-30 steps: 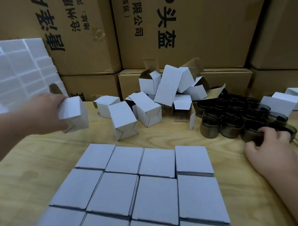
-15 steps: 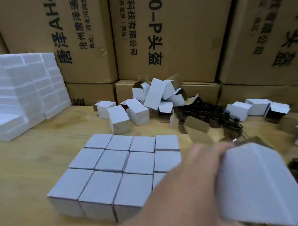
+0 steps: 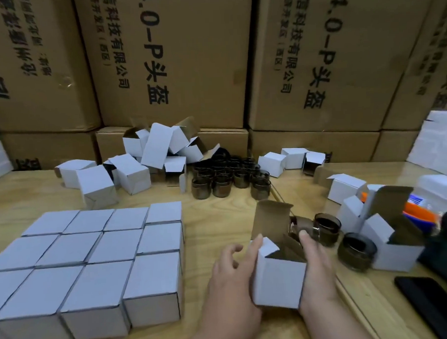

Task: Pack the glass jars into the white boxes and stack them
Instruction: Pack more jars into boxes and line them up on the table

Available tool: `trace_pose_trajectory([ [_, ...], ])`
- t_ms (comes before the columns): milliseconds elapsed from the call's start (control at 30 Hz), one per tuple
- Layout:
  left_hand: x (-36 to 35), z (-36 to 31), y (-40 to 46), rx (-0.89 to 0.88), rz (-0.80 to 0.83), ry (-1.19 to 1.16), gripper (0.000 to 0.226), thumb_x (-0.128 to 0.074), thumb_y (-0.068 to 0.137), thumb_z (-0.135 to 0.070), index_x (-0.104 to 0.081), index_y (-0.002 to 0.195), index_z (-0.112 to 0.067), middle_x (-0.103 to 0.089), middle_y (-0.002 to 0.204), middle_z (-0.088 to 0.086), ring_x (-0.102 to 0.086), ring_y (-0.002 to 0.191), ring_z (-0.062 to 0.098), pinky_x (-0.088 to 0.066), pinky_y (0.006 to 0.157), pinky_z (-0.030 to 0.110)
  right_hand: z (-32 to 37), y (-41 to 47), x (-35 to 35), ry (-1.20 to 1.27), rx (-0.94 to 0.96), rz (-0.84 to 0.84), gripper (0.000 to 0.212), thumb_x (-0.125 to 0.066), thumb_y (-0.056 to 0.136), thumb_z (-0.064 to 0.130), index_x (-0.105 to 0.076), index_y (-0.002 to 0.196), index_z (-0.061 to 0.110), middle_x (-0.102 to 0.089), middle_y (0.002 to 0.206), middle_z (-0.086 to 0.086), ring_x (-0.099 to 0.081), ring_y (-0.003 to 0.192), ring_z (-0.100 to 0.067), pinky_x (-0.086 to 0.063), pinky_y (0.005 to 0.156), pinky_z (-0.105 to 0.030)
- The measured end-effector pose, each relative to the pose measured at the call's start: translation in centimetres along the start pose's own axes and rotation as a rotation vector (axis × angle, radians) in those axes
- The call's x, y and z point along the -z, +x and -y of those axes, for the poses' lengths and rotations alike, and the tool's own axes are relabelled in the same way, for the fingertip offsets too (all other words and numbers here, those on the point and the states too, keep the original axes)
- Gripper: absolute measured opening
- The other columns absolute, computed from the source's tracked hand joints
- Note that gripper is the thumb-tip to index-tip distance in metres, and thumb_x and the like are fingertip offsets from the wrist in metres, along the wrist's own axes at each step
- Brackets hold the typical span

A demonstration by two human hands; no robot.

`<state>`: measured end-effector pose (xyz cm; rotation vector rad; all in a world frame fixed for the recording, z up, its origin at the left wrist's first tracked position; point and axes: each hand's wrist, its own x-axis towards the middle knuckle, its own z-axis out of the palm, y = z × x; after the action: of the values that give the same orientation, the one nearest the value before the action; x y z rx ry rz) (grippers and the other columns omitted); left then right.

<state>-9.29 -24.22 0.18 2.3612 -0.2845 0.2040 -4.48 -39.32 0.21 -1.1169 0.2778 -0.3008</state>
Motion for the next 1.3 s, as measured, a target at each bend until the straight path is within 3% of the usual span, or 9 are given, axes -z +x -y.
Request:
trace_pose_trajectory([
  [100,-0.1,1.2,-0.3,-0.041,0.119,-0.317,0.112,-0.084,0.063,-0.071,-0.009,0.146,-0.073,-0.032,0.149,-0.039,-0.043,0.135,-0.003,-0.042,0.109,0.033,0.2,0.0,-0.5,-0.027,0.04,0.012,0.013,-0.071,0.094,0.037,-0.074,0.09,0.026,-0.078,0.086,-0.013,-0.074,0.065,-0.031,-0.055,0.052,-0.033],
  [200,0.0,2.1,-0.6,-0.03,0.064,-0.556,0.084,-0.085,0.065,-0.072,-0.04,0.135,-0.06,-0.06,0.131,-0.023,-0.064,0.118,0.007,-0.055,0.101,0.042,-0.1,0.1,-0.6,-0.05,0.03,0.034,0.007,-0.07,0.094,0.036,-0.076,0.089,0.033,-0.079,0.091,-0.009,-0.077,0.078,-0.029,-0.059,0.061,-0.037],
  [433,0.3,1.8,0.7,-0.09,-0.087,-0.321,0.078,-0.076,0.063,-0.077,-0.036,0.13,-0.074,-0.043,0.125,-0.038,-0.053,0.108,-0.011,-0.05,0.08,0.011,-0.1,-0.2,-0.6,0.022,0.118,-0.007,0.007,-0.074,0.089,0.038,-0.076,0.085,0.033,-0.078,0.085,-0.007,-0.074,0.072,-0.023,-0.058,0.056,-0.034],
  [633,-0.5,1.8,1.8,-0.079,-0.164,-0.224,0.066,-0.068,0.06,-0.083,-0.035,0.117,-0.077,-0.034,0.115,-0.036,-0.053,0.097,-0.007,-0.046,0.075,0.012,1.3,-2.0,0.1,-0.075,0.573,-0.004,0.019,-0.063,0.081,0.045,-0.065,0.098,0.037,-0.071,0.094,-0.001,-0.071,0.085,-0.026,-0.054,0.068,-0.034],
  [733,-0.6,1.9,2.0,-0.058,-0.205,-0.232,0.065,-0.068,0.058,-0.083,-0.033,0.112,-0.073,-0.035,0.115,-0.037,-0.054,0.093,-0.004,-0.043,0.069,0.013,1.2,-3.7,0.1,-0.228,0.891,0.135,0.028,-0.062,0.084,0.032,-0.06,0.108,0.045,-0.063,0.113,-0.007,-0.064,0.102,-0.011,-0.052,0.084,-0.022],
  [867,-0.9,2.2,2.2,-0.001,-0.262,-0.316,0.073,-0.074,0.053,-0.066,-0.03,0.112,-0.067,-0.045,0.116,-0.032,-0.057,0.099,-0.001,-0.047,0.071,0.02,0.6,-4.3,-0.5,-0.411,1.139,0.367,0.03,-0.066,0.089,0.038,-0.051,0.115,0.038,-0.054,0.13,0.013,-0.059,0.114,-0.013,-0.05,0.085,-0.024],
  [1000,-1.1,2.5,2.3,0.094,-0.253,-0.458,0.077,-0.084,0.058,-0.054,-0.033,0.115,-0.057,-0.069,0.098,-0.013,-0.069,0.083,0.013,-0.059,0.07,0.042,-0.2,-3.6,-0.8,-0.468,1.057,0.38,0.03,-0.069,0.083,0.032,-0.051,0.106,0.029,-0.057,0.123,0.008,-0.062,0.11,-0.02,-0.051,0.085,-0.027],
  [1200,-0.6,1.9,1.9,0.098,-0.304,-0.537,0.075,-0.08,0.055,-0.07,-0.035,0.112,-0.054,-0.064,0.099,-0.038,-0.069,0.071,-0.002,-0.053,0.057,0.021,-0.4,-2.2,-0.6,-0.633,0.981,0.2,0.033,-0.07,0.08,0.037,-0.05,0.105,0.036,-0.054,0.119,0.019,-0.056,0.113,-0.001,-0.041,0.094,-0.01],
  [1300,-0.5,1.9,1.9,0.093,-0.305,-0.565,0.073,-0.082,0.056,-0.068,-0.036,0.112,-0.055,-0.064,0.102,-0.035,-0.069,0.077,-0.002,-0.058,0.065,0.03,-0.4,-1.9,-0.5,-0.708,0.896,0.169,0.027,-0.069,0.08,0.043,-0.049,0.098,0.043,-0.051,0.109,0.031,-0.053,0.109,0.008,-0.037,0.089,-0.002],
])
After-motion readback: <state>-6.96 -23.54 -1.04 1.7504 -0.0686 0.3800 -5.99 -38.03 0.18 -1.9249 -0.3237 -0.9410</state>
